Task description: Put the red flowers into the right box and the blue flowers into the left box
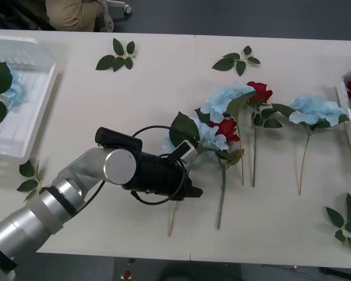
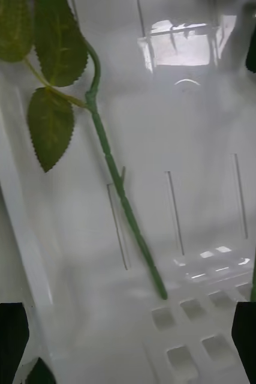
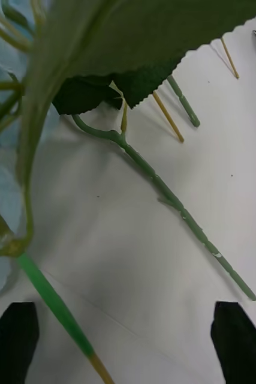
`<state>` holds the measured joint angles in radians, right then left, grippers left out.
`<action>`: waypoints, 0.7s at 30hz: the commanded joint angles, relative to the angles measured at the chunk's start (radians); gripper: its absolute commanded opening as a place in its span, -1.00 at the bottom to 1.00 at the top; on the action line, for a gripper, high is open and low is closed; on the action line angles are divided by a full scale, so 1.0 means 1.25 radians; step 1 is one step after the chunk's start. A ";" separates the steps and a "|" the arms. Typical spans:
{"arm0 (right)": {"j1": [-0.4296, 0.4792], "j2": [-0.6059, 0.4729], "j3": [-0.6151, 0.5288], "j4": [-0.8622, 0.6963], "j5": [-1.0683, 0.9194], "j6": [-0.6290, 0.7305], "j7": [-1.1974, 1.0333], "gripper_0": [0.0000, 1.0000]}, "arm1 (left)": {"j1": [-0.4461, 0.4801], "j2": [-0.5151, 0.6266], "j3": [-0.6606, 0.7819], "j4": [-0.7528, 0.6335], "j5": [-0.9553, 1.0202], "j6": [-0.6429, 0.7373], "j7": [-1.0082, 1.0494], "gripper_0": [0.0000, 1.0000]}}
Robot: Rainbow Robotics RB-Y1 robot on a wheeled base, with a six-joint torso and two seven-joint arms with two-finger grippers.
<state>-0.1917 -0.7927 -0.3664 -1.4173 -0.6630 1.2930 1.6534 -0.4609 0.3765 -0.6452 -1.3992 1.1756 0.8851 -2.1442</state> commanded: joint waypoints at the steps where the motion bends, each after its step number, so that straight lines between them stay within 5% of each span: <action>1: 0.001 -0.043 -0.005 -0.088 -0.054 0.039 0.027 1.00 | -0.017 -0.002 -0.016 -0.011 -0.002 -0.005 0.043 -0.88; 10: 0.001 0.024 0.006 -0.223 -0.143 0.106 0.024 1.00 | -0.017 0.002 -0.016 -0.011 0.008 -0.042 0.044 -1.00; 21: 0.001 0.065 0.131 -0.234 -0.134 -0.011 0.016 1.00 | -0.023 0.035 0.007 -0.015 0.039 -0.083 0.040 -1.00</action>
<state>-0.1914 -0.7190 -0.2247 -1.6983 -0.8386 1.3061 1.6642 -0.4612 0.3853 -0.6453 -1.3992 1.2051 0.7963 -2.1440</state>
